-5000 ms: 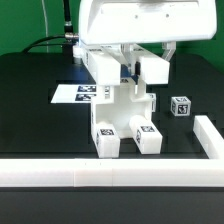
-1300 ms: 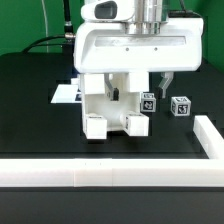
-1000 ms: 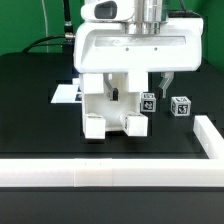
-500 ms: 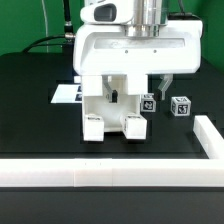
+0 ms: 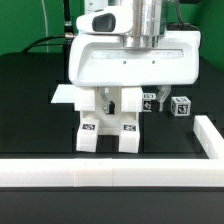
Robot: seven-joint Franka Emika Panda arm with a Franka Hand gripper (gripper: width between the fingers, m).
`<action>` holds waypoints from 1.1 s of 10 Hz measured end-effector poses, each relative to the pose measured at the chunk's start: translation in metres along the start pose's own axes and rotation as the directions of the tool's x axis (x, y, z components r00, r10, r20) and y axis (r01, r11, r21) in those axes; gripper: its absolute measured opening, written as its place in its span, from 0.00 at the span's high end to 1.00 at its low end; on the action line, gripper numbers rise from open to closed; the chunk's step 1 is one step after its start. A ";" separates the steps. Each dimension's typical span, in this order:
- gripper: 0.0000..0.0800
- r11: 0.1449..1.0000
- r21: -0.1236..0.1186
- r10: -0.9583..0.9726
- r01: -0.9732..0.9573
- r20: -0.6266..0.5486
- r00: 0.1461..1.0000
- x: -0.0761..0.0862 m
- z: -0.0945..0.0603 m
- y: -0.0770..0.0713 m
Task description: Assemble chair
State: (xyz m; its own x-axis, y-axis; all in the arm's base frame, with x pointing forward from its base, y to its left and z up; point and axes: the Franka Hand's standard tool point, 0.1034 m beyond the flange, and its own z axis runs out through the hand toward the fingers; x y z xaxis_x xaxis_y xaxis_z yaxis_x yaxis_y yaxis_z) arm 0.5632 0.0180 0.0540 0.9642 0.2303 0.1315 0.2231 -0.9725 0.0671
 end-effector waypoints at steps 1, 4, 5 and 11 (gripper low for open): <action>0.19 1.000 -0.003 -0.014 0.014 -0.009 1.000 0.006 0.000 0.002; 0.19 0.997 0.005 0.072 -0.072 -0.018 0.997 0.010 -0.013 -0.006; 0.19 0.996 0.010 0.091 -0.090 -0.026 0.996 0.009 -0.021 -0.008; 0.19 0.985 0.056 0.167 -0.164 -0.068 0.984 0.007 -0.079 -0.012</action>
Offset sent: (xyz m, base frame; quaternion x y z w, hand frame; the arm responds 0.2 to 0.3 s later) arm -0.0141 -0.0095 0.0259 -0.0518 -0.0264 0.0663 0.9961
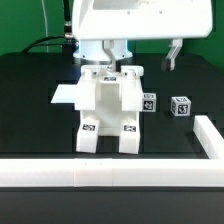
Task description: Assemble chair
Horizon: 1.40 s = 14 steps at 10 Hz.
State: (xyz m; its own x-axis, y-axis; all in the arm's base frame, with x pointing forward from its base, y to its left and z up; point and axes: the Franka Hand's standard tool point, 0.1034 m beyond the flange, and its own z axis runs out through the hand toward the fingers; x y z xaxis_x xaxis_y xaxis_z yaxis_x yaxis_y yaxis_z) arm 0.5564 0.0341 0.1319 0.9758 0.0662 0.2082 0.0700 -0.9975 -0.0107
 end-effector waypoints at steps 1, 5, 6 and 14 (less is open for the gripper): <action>0.19 0.999 0.012 0.043 -0.043 0.000 0.999 -0.010 -0.007 -0.009; 0.19 0.999 0.014 0.041 -0.041 0.002 0.999 -0.022 -0.008 -0.013; 0.19 0.999 0.014 0.041 -0.041 0.002 0.999 -0.022 -0.008 -0.013; 0.19 0.969 0.026 0.244 -0.246 0.072 0.967 -0.081 -0.009 -0.088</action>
Offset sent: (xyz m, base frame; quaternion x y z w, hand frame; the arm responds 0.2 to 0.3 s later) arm 0.0000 0.0000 0.0000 0.0000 0.0000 0.0000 1.0000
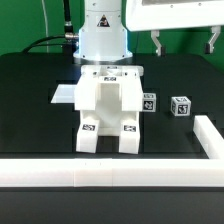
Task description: Assemble chair
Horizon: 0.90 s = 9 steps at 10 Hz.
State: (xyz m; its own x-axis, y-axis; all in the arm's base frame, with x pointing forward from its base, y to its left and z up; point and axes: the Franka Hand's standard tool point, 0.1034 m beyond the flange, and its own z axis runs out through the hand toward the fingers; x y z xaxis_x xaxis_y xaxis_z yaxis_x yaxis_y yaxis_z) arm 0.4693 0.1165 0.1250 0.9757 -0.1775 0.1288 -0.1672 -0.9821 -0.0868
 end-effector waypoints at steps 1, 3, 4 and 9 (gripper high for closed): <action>0.19 1.000 0.000 0.000 0.000 0.000 1.000 0.000 0.000 0.000; 0.19 1.000 -0.001 0.004 -0.004 -0.002 1.000 -0.003 0.002 -0.003; 0.19 1.000 -0.004 -0.017 0.017 -0.001 1.000 -0.017 0.011 -0.014; 0.19 0.998 -0.018 -0.068 0.068 0.011 0.998 -0.026 0.022 -0.021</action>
Offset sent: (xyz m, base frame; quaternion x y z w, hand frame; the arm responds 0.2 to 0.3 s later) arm -0.0300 0.0310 -0.0229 -0.0213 0.0177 -0.0201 0.9994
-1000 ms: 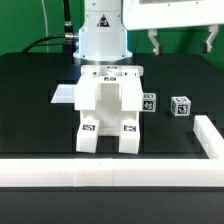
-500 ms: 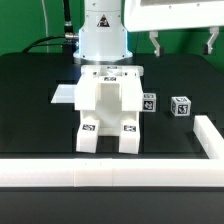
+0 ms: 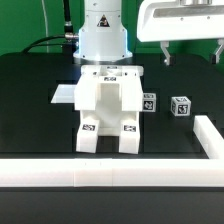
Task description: Assemble chair
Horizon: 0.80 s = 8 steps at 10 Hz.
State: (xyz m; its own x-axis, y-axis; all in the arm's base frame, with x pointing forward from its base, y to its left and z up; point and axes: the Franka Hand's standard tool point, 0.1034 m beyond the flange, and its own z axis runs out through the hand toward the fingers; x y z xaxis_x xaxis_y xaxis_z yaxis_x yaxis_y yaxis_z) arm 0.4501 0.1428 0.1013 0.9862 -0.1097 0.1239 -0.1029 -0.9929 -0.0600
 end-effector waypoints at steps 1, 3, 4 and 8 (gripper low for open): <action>0.19 1.000 -0.001 -0.030 0.030 0.000 1.000 0.000 0.002 0.001; 0.19 0.995 0.012 -0.100 0.100 0.048 0.994 -0.001 0.009 0.006; 0.19 0.997 0.020 -0.080 0.078 0.071 0.994 0.007 0.005 0.006; 0.19 0.997 0.016 -0.074 0.073 0.071 0.995 0.005 0.007 0.007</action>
Offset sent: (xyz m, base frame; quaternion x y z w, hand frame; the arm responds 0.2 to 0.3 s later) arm 0.0152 0.0061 0.0105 0.0468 -0.0921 0.0426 0.9937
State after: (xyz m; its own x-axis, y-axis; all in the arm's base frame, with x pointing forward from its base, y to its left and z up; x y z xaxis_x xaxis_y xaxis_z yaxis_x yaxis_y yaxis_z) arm 0.4553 0.1354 0.0941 0.9978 -0.0321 0.0575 -0.0282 -0.9974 -0.0670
